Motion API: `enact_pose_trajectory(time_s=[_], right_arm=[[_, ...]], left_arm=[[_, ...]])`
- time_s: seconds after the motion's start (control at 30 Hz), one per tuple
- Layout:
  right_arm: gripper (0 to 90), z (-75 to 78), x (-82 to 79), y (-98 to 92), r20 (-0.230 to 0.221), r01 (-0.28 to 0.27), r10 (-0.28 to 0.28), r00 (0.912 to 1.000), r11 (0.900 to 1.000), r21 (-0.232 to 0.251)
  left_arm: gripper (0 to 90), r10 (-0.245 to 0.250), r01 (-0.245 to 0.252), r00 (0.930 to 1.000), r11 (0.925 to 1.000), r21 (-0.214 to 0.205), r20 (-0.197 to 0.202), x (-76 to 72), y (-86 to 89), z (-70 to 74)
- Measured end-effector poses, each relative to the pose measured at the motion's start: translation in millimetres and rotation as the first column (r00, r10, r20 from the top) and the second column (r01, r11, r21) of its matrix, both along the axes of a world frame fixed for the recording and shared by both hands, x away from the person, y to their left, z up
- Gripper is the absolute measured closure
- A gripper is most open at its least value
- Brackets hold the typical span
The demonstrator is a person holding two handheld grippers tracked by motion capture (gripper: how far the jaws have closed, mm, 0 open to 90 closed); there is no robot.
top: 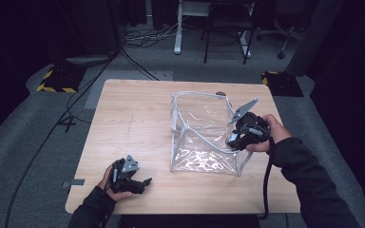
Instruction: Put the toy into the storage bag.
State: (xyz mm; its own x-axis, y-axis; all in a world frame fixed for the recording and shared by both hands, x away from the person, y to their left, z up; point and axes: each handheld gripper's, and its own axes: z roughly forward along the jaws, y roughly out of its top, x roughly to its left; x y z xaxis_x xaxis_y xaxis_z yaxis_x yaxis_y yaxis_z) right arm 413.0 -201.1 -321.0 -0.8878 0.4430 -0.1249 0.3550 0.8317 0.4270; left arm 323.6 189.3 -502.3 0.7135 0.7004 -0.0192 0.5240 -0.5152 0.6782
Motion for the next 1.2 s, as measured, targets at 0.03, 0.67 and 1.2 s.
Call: enact_pose_trajectory(time_s=[0.03,0.67,1.2], right_arm=[[48.1,0.2,0.2,-0.5,0.012,0.004,-0.004,0.9999,0.9999,0.01],[48.4,-0.6,-1.2,-3.0,0.018,0.013,-0.013,0.9997,0.9991,0.04],[41.5,2.2,-1.9,-4.6,0.109,0.016,-0.026,0.9937,0.9952,0.096]], left_arm=[[15.4,0.002,-0.002,1.0,1.0,-0.003,0.0,-0.1,-0.2,-0.1],[15.3,0.0,0.0,1.0,1.0,0.0,0.002,0.2,0.0,-0.1],[15.3,-0.001,0.001,1.0,1.0,0.001,0.003,0.3,0.1,0.0]])
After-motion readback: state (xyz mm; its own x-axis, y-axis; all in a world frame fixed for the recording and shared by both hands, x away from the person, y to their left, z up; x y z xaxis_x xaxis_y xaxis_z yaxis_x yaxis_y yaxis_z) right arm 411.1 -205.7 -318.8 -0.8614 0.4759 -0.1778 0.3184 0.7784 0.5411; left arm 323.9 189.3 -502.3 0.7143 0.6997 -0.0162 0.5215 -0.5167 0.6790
